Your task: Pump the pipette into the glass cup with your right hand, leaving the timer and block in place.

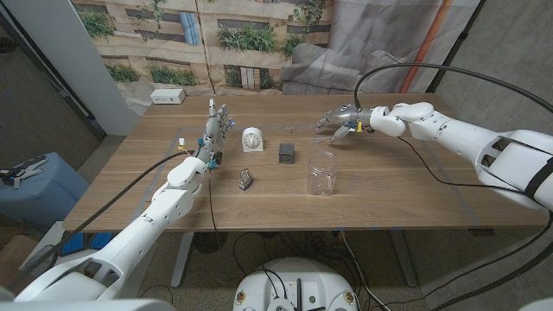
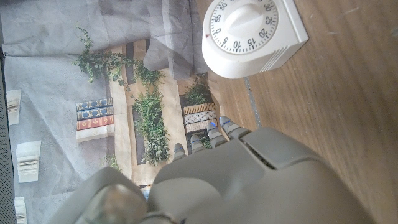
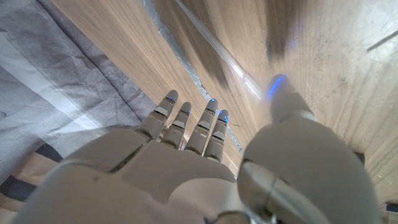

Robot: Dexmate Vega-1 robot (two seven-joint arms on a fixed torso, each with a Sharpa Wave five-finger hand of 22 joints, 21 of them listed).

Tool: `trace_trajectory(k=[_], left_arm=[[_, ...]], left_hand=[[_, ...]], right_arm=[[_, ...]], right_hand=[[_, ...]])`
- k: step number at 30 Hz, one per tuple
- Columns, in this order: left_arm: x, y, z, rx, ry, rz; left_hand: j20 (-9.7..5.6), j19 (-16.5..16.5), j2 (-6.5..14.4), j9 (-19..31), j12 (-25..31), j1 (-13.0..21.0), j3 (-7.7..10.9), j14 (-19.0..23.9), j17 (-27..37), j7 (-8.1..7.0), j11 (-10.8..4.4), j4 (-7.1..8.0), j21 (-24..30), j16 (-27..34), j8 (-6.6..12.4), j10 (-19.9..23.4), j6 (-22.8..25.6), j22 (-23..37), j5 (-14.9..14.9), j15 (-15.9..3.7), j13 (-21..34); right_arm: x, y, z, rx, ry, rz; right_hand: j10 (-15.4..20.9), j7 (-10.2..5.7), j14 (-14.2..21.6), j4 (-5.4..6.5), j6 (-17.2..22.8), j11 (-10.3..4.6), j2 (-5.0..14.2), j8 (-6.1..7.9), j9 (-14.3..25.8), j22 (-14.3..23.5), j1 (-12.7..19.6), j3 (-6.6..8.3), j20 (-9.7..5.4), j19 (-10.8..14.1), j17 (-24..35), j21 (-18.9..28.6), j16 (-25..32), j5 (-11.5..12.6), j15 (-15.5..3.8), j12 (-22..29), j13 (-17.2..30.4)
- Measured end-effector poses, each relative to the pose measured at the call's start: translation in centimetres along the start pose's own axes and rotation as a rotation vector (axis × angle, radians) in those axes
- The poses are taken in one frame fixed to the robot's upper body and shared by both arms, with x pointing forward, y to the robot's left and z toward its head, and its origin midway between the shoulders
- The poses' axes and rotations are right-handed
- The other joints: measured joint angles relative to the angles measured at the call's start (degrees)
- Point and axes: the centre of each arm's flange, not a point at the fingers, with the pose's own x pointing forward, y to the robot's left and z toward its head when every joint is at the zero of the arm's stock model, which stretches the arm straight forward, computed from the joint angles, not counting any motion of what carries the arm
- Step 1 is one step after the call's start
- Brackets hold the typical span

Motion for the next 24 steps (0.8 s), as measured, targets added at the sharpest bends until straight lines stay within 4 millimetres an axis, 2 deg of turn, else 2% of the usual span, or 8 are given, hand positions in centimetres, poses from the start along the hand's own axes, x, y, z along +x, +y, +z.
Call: trace_trajectory(k=[13, 24], left_arm=[[0.0, 0.0, 0.0, 0.000, 0.000, 0.000], [0.0, 0.0, 0.0, 0.000, 0.000, 0.000]], left_hand=[[0.00, 0.0, 0.0, 0.0, 0.0, 0.0, 0.00, 0.0, 0.0, 0.00, 0.00, 0.00, 0.0, 0.0, 0.00, 0.0, 0.0, 0.0, 0.0, 0.00, 0.0], [0.00, 0.0, 0.0, 0.0, 0.0, 0.0, 0.00, 0.0, 0.0, 0.00, 0.00, 0.00, 0.0, 0.0, 0.00, 0.0, 0.0, 0.0, 0.0, 0.00, 0.0]], right_arm=[[0.7, 0.6, 0.7, -0.016, -0.008, 0.005], [1.1, 0.9, 1.0, -0.021, -0.006, 0.007]], right_hand=[[4.5, -1.67, 1.8, 0.24, 3.1, -0.63, 1.04, 1.23, 0.0, 0.0, 1.0, -0.24, 0.00, 0.0, 0.1, 0.0, 0.9, 0.0, -0.02, 0.2, 0.0], [7.3, -2.01, 3.6, 0.48, 4.9, -0.60, 1.87, 1.65, 0.0, 0.0, 1.9, -0.48, -0.01, 0.0, 0.4, 0.0, 1.8, -0.3, 0.08, 0.2, 0.0]])
